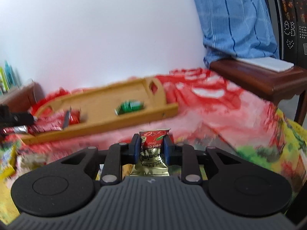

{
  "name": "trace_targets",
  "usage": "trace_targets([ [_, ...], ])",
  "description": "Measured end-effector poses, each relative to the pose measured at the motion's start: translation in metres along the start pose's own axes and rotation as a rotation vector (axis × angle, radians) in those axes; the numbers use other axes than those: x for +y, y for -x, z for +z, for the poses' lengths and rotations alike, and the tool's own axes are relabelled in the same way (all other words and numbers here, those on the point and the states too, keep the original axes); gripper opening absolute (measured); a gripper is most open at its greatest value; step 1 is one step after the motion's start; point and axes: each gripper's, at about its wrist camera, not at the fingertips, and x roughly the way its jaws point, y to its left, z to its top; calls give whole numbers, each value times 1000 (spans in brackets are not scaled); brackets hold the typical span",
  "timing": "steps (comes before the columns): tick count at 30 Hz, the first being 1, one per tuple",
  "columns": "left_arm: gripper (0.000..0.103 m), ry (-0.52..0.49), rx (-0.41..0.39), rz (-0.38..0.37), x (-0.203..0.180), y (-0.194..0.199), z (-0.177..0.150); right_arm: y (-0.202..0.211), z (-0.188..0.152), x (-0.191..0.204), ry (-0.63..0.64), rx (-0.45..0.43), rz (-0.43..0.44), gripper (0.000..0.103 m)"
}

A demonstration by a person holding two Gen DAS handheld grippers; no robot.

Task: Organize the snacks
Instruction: 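Carry both packets over the tray and open both grippers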

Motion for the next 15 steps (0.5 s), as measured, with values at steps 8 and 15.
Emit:
trace_targets([
  [8,59,25,-29,23,9,-22,43,-27,58,-8,-11,-61,128,29],
  [15,59,50,2,24,16,-68,80,-95,103,-6,-6,-36,245,30],
])
